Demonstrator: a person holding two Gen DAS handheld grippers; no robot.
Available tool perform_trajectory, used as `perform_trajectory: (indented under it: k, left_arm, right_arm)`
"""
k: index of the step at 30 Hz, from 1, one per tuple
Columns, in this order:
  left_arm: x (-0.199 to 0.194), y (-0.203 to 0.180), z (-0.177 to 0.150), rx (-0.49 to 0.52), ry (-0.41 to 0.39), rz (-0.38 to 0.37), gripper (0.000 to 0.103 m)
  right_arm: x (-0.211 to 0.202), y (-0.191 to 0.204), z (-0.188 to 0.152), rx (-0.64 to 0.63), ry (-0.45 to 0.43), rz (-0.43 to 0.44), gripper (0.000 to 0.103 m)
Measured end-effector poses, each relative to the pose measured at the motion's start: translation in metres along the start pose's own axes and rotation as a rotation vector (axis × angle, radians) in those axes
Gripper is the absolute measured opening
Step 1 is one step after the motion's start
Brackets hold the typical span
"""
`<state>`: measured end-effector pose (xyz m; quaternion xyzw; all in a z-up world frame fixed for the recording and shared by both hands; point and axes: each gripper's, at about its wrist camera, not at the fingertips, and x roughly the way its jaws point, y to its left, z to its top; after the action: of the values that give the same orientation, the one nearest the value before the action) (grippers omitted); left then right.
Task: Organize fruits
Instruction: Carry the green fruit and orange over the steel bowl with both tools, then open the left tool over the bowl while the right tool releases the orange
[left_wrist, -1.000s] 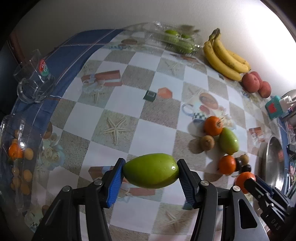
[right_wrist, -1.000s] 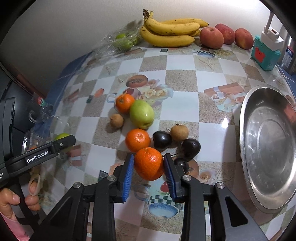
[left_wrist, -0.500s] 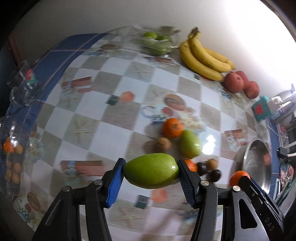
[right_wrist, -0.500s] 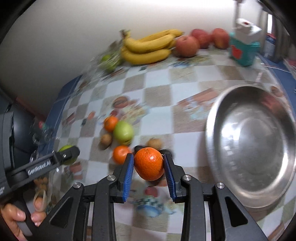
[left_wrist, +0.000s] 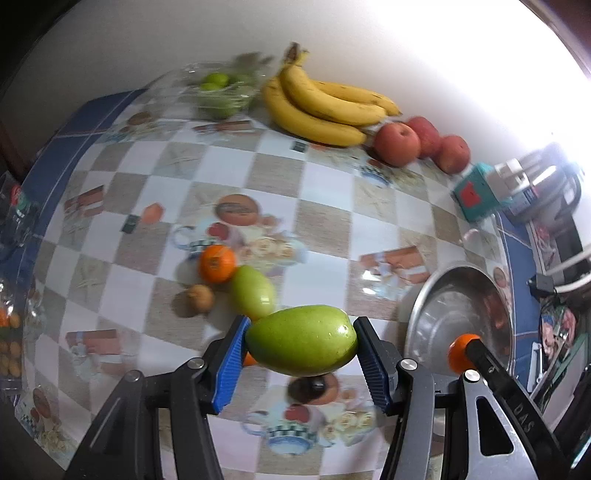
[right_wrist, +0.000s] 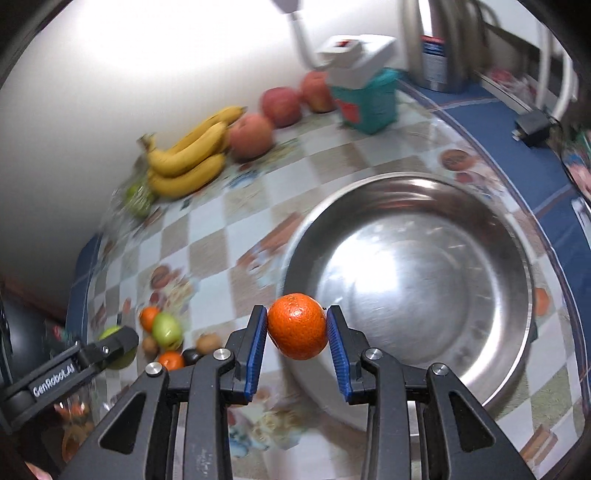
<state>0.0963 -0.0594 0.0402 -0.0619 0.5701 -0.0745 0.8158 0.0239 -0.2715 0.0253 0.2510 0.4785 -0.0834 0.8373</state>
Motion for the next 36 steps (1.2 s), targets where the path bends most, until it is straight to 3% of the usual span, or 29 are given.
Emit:
perform_trajectory:
  k: [13,23,29,36]
  left_arm:
    - [0.029,-0.087,-0.009,0.142,0.013,-0.04,0.06]
    - [0.047,-0.142,-0.021,0.305,-0.062,-0.076,0.06]
    - [0.047,-0.158,-0.021,0.353,-0.104,-0.1,0.06]
    - [0.053,-0.15,-0.02,0.329,-0.061,-0.07,0.061]
  right_arm:
    - [-0.014,-0.083,0.028,0.186,-0.09,-0.158,0.034]
    - [-0.012,-0.127,0.036,0.281,-0.118,-0.276,0.035]
    - [-0.008,-0.131,0.036,0.27,-0.12,-0.291,0.035]
    - [-0.004,-0.128,0.035,0.261,-0.105,-0.289,0.035]
